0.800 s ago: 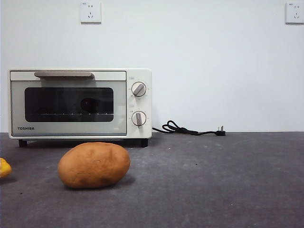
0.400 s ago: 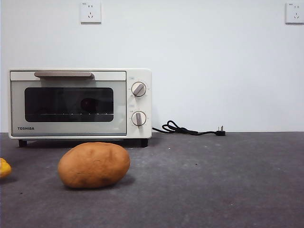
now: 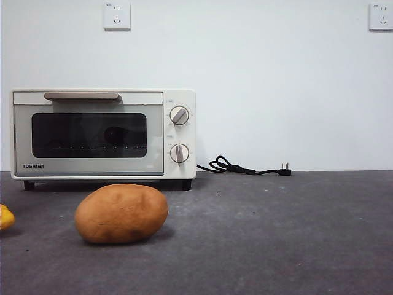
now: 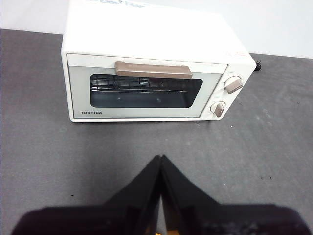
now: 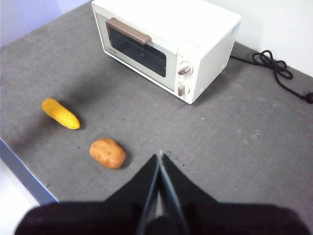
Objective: Take the eggplant from the table,put the eggplant in the oven
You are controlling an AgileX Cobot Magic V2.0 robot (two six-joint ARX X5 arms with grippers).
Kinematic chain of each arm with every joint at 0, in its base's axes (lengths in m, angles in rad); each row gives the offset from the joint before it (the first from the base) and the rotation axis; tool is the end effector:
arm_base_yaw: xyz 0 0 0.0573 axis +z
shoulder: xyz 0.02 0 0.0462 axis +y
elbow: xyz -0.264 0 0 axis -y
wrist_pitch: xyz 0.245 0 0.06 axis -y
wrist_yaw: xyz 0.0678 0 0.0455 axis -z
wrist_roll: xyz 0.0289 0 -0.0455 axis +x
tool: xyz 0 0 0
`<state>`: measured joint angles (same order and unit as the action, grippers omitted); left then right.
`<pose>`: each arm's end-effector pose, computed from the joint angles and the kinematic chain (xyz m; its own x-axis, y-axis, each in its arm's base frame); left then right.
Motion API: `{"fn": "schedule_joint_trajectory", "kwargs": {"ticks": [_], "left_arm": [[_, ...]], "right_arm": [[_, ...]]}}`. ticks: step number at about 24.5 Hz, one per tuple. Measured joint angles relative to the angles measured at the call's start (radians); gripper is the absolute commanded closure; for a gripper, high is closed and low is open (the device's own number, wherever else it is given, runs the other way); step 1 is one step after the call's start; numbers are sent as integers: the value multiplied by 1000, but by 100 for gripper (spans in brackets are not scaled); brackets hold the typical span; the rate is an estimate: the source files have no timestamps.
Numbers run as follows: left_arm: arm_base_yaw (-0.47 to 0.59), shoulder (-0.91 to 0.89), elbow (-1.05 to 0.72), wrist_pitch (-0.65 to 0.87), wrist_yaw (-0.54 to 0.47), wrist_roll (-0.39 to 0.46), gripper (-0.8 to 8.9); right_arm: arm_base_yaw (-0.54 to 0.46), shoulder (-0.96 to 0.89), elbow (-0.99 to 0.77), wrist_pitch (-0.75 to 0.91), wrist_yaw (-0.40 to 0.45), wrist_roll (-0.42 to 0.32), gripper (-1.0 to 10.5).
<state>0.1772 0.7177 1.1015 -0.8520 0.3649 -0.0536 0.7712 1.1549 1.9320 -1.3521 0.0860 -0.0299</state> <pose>0.1105 0.0093 0.3817 0.8835 -0.2043 -0.4216 0.1248 0.9700 -0.2086 0.0928 0.0867 0.5070 0.6594 0.5212 -0.5418 -0.6541 0.7530 -0.0718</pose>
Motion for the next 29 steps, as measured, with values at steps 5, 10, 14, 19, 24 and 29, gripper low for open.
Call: {"fn": "schedule_joint_trajectory", "kwargs": {"ticks": [5, 10, 14, 19, 24, 29], "left_arm": [[0, 2, 0, 0, 0, 0, 818], [0, 2, 0, 0, 0, 0, 818], [0, 3, 0, -1, 2, 0, 818], [0, 3, 0, -11, 89, -24, 818], [0, 10, 0, -18, 188, -37, 818], [0, 18, 0, -17, 188, -37, 818]], "right_arm": [[0, 31, 0, 0, 0, 0, 946], [0, 62, 0, 0, 0, 0, 946], [0, 83, 0, 0, 0, 0, 946], [0, 108, 0, 0, 0, 0, 946], [0, 125, 0, 0, 0, 0, 946], [0, 128, 0, 0, 0, 0, 946]]}}
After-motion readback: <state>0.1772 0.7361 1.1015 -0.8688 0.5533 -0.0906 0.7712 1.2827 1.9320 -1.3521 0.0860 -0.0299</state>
